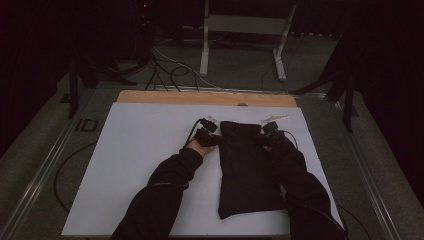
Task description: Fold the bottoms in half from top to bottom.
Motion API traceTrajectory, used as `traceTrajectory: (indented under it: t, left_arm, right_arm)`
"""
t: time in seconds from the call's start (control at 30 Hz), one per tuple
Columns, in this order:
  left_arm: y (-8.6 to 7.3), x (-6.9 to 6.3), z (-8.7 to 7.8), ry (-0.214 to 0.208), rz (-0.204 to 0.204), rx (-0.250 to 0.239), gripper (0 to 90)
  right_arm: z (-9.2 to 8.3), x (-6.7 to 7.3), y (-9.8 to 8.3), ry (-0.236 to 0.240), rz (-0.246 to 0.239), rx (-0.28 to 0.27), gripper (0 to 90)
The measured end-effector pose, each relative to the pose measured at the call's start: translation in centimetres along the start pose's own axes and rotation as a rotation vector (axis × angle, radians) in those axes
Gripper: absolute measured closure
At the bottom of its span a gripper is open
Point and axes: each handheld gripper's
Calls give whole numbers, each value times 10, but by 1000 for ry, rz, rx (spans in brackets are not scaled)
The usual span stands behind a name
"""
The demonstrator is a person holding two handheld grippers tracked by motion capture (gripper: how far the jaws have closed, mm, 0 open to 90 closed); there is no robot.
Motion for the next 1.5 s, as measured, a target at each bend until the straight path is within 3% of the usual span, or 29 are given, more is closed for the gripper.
traceTrajectory:
  t: [0.3,0.5,0.57,0.8,1.5]
  left_arm:
    - [4,1,-9,10,1,-18,870]
    - [10,0,-19,23,30,-25,871]
    - [13,-1,-23,25,36,-33,872]
    - [16,-3,-39,13,45,-62,872]
    - [-4,-26,-63,-62,156,-53,872]
  right_arm:
    - [-6,0,2,-12,3,-35,835]
    - [-15,2,8,-33,-29,-44,834]
    - [-20,5,12,-71,-61,-32,835]
    - [-36,2,11,-4,-28,-121,835]
    - [-66,21,-16,30,-102,-153,835]
Point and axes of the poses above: each handheld gripper's, and its own axes: z roughly forward along the jaws, y roughly out of its top, x roughly to its left, and after that the axes turned 14 degrees about x, right-handed
